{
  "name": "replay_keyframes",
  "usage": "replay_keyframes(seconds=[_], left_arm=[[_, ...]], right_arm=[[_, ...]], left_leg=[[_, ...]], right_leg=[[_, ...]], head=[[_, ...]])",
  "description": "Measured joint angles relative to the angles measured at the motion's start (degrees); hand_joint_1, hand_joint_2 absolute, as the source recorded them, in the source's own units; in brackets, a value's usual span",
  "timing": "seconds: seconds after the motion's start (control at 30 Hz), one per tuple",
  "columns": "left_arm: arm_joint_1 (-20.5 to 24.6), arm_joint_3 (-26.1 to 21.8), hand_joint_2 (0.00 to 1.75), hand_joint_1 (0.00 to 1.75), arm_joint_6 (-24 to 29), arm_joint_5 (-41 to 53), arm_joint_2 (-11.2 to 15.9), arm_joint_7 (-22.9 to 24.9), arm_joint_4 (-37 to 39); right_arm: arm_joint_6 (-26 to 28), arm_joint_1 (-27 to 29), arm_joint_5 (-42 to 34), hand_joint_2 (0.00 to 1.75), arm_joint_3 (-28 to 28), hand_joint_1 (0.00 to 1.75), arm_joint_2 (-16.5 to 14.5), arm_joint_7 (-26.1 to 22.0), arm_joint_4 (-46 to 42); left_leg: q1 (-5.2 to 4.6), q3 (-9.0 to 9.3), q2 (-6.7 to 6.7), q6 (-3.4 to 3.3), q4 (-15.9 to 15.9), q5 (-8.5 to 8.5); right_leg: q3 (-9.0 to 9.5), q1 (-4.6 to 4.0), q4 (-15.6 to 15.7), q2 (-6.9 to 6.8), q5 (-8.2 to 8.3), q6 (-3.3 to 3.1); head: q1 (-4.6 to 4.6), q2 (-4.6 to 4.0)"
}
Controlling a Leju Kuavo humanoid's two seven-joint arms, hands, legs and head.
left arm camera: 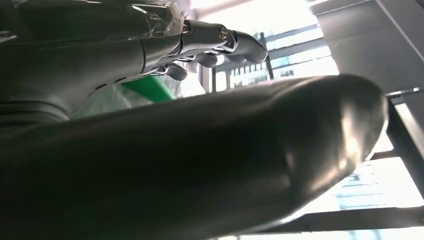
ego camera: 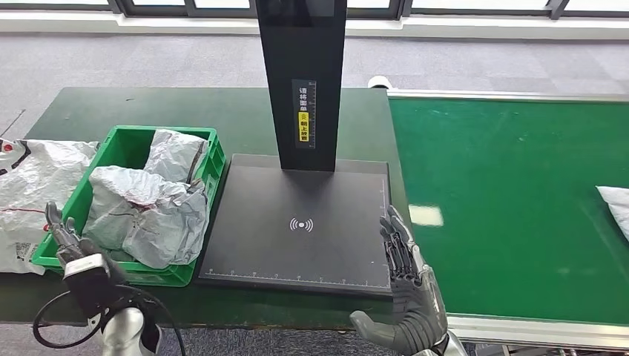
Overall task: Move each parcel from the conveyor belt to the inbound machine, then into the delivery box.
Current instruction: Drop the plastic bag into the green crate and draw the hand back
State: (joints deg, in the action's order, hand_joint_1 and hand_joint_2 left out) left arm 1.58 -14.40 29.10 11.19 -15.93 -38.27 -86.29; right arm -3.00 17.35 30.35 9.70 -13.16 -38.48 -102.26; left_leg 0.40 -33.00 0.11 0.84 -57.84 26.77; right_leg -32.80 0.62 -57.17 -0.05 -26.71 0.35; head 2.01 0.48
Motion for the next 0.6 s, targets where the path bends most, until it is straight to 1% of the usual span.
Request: replay_keyframes(seconds=[0.1, 0.2, 0.27, 0.37, 0.47, 0.53, 0.6], left_arm=[[-1.4, 0.0, 0.0, 0.0, -7.1, -6.9, -0.5, -1.5, -2.8], [-2.5, 0.0, 0.0, 0.0, -15.2, -9.5, -1.2, -1.8, -6.0], [-2.8, 0.1, 0.0, 0.0, -21.2, -10.7, -1.6, -1.4, -7.1], [-3.0, 0.8, 0.0, 0.0, -29.6, -11.4, -1.7, 0.5, -6.8], [-2.9, 2.0, 0.0, 0.0, -34.4, -10.7, -1.7, 1.8, -5.4], [-2.9, 2.9, 0.0, 0.0, -36.0, -10.2, -1.7, 2.2, -4.4], [-2.9, 3.5, 0.0, 0.0, -36.5, -9.9, -1.7, 2.3, -3.8]], right_arm=[[0.1, -0.4, -0.1, 1.75, -0.3, 0.0, -0.1, 0.0, 0.0], [-0.1, -0.6, -0.5, 1.75, -1.1, 0.0, -0.3, -0.2, 0.0], [-0.7, -0.8, -0.7, 1.75, -1.6, 0.0, -0.6, -0.5, 0.0], [-1.5, -1.6, -0.7, 1.75, -2.3, 0.0, -0.9, -0.8, 0.1], [-1.8, -2.2, -0.7, 1.75, -2.8, 0.0, -1.0, -1.0, 0.2], [-1.8, -2.3, -0.8, 1.75, -3.1, 0.0, -1.0, -1.1, 0.3], [-1.8, -2.3, -0.8, 1.75, -3.4, 0.0, -1.0, -1.2, 0.4]], left_leg=[[0.0, 0.0, -0.01, 0.0, 0.0, 0.0], [0.0, 0.01, -0.01, 0.0, 0.0, 0.0], [0.0, 0.01, 0.0, 0.0, 0.0, 0.0], [0.0, 0.03, 0.0, 0.0, 0.0, 0.0], [0.0, 0.04, 0.0, 0.0, 0.0, 0.0], [0.0, 0.04, 0.0, 0.0, 0.0, 0.0], [0.0, 0.04, 0.0, 0.0, 0.0, 0.0]], right_leg=[[0.01, 0.0, 0.0, -0.03, -0.01, 0.01], [0.01, 0.0, 0.0, -0.03, -0.01, 0.01], [0.01, 0.01, 0.0, -0.03, 0.0, 0.01], [0.0, 0.01, 0.0, -0.03, 0.0, 0.0], [0.0, 0.0, 0.0, -0.02, 0.01, 0.0], [0.01, 0.0, 0.0, -0.02, 0.01, 0.0], [0.0, 0.0, 0.0, -0.01, 0.01, 0.0]], head=[[0.0, 0.0], [0.0, 0.0], [0.0, 0.0], [0.0, 0.0], [0.0, 0.0], [0.0, 0.0], [0.0, 0.0]])
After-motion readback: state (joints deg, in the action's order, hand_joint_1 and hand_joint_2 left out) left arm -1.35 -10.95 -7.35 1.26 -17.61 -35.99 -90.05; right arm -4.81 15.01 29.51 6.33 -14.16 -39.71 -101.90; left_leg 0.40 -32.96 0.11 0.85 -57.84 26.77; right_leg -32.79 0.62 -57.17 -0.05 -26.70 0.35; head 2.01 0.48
